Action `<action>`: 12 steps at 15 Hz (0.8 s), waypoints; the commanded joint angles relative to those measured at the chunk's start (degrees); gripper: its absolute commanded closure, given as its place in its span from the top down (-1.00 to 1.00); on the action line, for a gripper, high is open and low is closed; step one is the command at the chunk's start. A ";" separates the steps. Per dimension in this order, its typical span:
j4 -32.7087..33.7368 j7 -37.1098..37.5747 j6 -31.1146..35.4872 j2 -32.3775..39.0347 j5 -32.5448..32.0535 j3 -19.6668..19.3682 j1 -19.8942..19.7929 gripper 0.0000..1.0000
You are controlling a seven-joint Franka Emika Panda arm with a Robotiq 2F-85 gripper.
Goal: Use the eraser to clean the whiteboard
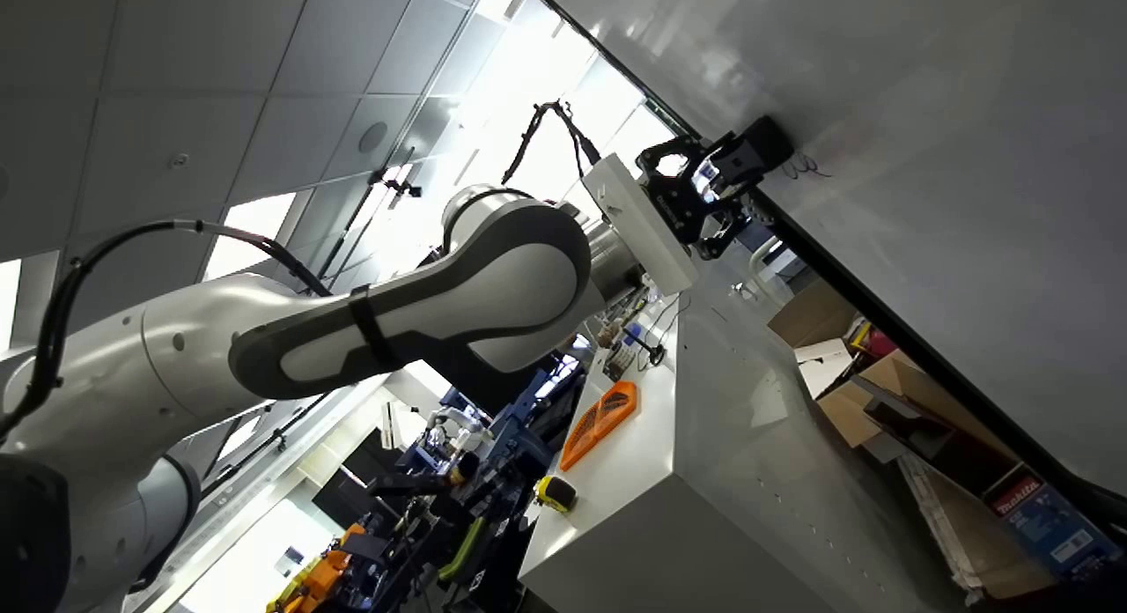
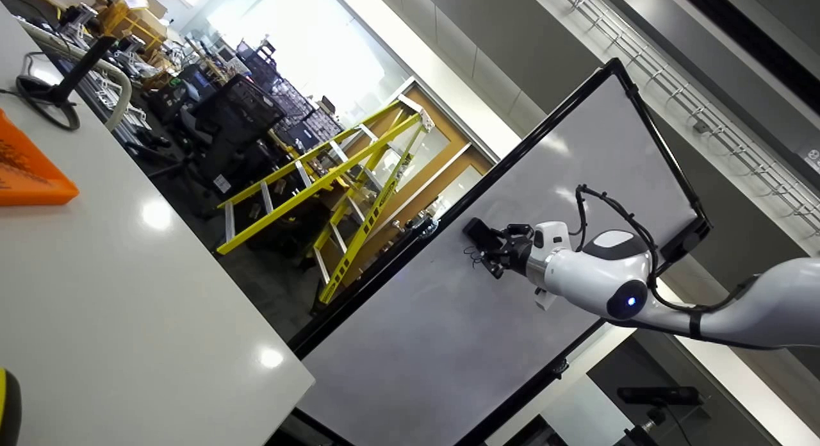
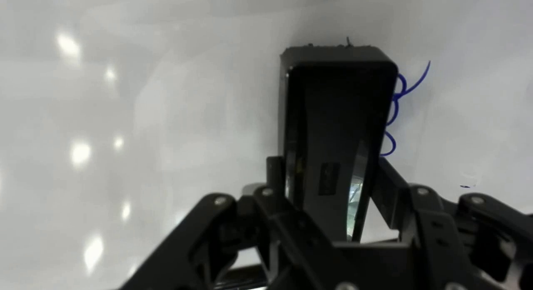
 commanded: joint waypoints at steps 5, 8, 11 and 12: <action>-0.40 1.54 -1.34 4.12 0.00 -0.07 -2.03 -0.41; -1.01 1.53 -1.15 5.73 0.00 -0.11 -2.73 -0.41; -1.42 1.31 -0.93 7.47 0.00 -0.17 -3.48 -0.41; -1.45 1.24 -0.97 7.94 0.00 -0.15 -3.69 -0.41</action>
